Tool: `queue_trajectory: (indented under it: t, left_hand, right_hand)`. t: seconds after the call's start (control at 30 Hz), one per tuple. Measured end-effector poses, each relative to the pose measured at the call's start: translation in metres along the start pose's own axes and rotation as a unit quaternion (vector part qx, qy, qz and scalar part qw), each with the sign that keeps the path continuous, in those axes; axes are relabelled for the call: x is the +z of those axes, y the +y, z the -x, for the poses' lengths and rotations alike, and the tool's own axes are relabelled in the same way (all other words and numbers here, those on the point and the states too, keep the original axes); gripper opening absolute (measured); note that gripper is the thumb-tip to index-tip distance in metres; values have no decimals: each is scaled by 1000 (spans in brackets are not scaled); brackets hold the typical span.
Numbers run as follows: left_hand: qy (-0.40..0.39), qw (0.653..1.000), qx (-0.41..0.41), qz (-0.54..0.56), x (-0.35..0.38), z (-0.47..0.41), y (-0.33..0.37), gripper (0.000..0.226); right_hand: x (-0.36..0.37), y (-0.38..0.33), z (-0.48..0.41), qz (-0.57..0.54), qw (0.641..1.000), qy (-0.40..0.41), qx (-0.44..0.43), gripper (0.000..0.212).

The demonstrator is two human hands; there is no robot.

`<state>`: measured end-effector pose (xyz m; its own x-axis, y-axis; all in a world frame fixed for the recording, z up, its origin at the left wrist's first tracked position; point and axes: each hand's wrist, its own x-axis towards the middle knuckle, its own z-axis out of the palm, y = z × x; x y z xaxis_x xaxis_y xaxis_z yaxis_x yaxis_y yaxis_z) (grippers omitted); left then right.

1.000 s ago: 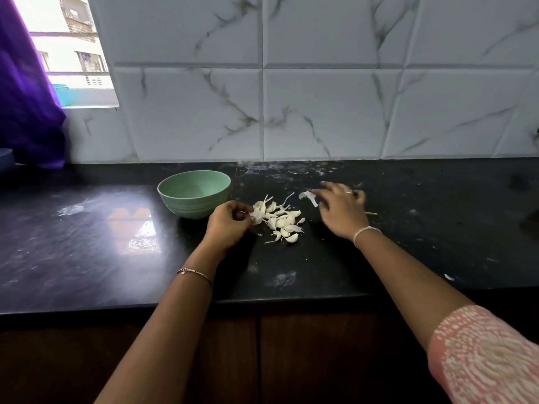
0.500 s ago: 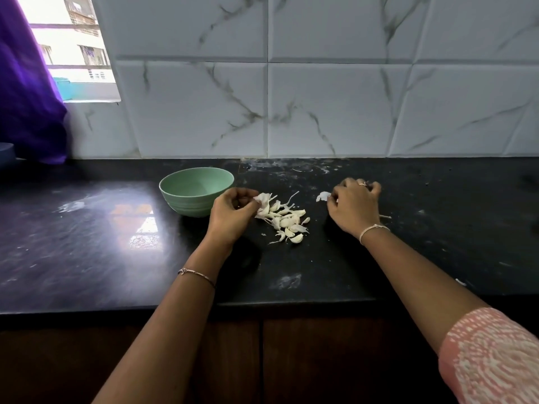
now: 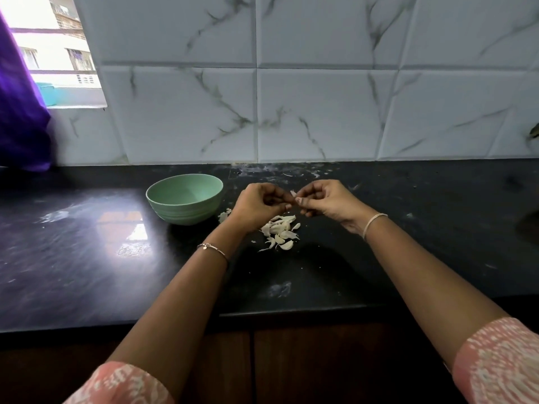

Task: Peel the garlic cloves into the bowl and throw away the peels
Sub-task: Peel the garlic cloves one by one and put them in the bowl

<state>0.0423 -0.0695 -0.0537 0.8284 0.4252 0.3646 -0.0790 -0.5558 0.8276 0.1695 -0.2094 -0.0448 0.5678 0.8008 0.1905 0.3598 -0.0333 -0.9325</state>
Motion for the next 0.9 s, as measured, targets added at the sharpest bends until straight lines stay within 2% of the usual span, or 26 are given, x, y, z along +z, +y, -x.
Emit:
queue_trajectory:
  t: [0.07,0.13,0.2,0.3,0.43,0.57,0.73,0.9]
  left_hand:
    - [-8,1000,0,-17,-8,-2,-4,29]
    - [50,997,-21,-54,-17,-2,-11,28]
    - [123,982,-40,-138,-26,3,-21,28]
    - [159,961,-52,-219,-37,14,-38,33]
    - [151,958,-68,-234,-47,17,-49,36]
    - [88,956,-100,-260,-52,20,-56,42]
    - [47,941,-114,-314,-53,27,-53,54]
    - [50,905,-91,-413,-51,27,-58,29]
  right_hand:
    - [-10,7,-4,33,999,34,3,14]
    - [-22,19,-9,128,985,112,-12,11]
    - [-31,34,-10,241,951,192,-22,12]
    - [-32,52,-4,342,909,235,-28,12]
    - [-26,53,-4,404,881,245,-42,17]
    - [-17,48,-7,432,869,228,-74,18]
    - [5,32,-13,402,889,168,-143,15]
    - [43,15,-31,363,911,78,-177,19]
